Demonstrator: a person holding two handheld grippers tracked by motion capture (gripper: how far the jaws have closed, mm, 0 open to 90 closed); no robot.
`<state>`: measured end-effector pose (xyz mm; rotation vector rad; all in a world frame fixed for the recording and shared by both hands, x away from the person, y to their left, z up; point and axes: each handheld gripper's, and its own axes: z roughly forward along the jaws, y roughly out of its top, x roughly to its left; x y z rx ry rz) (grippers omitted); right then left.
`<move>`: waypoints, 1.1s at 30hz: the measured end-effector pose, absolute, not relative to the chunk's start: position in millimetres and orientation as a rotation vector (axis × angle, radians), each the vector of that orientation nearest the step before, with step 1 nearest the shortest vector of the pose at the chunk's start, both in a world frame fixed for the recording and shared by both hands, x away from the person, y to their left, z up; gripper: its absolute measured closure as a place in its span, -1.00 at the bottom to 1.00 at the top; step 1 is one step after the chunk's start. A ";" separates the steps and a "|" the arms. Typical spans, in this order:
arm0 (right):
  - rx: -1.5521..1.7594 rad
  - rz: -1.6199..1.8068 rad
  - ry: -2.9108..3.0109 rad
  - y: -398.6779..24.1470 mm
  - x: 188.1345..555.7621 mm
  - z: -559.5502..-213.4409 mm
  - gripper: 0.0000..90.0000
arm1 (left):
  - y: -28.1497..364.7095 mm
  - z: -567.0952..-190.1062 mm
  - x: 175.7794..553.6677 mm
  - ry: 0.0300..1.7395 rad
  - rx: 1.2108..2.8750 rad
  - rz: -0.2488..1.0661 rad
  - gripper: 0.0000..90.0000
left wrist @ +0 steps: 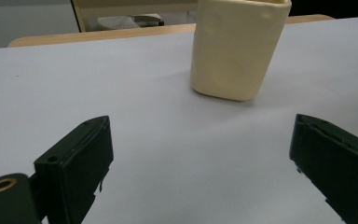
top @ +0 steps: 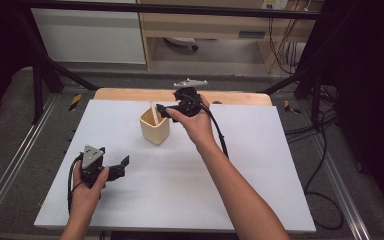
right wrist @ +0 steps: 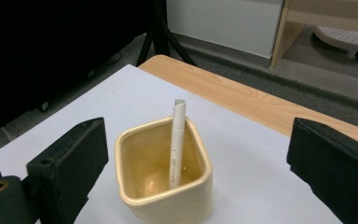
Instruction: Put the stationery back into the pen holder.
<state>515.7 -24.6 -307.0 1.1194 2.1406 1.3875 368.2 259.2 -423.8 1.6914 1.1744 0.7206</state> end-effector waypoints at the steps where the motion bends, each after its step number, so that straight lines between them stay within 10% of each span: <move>1: 1.116 1.387 2.137 -27.7 514.1 -305.6 -0.90 | 259.0 -423.8 368.1 1.173 1.692 0.719 -0.86; 33: 1.190 1.410 1.870 -178.9 469.4 -283.9 -0.94 | 268.8 -419.8 363.5 1.189 1.632 0.717 -0.86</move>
